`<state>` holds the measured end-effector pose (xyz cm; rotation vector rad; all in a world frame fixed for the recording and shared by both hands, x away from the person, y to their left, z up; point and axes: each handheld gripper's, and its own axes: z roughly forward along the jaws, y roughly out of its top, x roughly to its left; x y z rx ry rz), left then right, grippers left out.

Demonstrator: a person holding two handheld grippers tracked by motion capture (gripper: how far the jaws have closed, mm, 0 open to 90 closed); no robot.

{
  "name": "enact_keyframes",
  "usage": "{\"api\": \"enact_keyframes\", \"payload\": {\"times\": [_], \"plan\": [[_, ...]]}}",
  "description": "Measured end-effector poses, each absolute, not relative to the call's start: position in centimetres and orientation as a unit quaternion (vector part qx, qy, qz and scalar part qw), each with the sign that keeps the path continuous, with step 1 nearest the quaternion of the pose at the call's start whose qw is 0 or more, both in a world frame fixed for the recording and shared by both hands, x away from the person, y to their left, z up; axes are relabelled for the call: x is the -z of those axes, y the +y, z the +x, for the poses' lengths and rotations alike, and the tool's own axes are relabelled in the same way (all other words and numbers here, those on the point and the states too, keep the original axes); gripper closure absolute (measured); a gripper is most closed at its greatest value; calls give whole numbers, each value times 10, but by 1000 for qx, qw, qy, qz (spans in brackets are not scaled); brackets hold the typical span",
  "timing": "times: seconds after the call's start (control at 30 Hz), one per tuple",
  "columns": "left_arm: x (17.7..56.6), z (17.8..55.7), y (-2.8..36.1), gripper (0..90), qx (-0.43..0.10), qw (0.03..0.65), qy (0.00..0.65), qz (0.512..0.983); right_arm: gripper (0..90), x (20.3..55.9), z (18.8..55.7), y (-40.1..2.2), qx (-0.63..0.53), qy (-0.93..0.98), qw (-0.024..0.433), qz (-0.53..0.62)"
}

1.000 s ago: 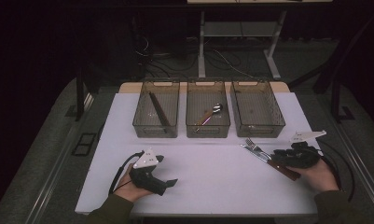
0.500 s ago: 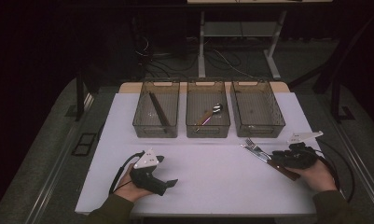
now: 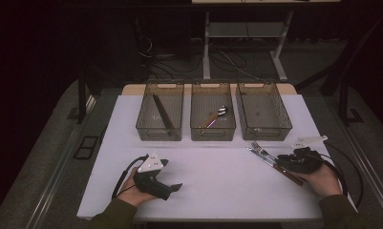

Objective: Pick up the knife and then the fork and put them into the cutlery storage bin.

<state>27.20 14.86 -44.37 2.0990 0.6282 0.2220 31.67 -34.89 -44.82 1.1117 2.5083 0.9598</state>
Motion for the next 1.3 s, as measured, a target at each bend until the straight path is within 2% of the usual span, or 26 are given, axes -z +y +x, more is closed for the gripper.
{"api": "enact_keyframes", "payload": {"times": [0.17,1.3], "plan": [[444,272,148,19,-90,451,254,851,765,450,313,-348,-331,858,133,369],[444,272,148,19,-88,452,252,851,778,433,312,-361,-360,847,102,377]]}}
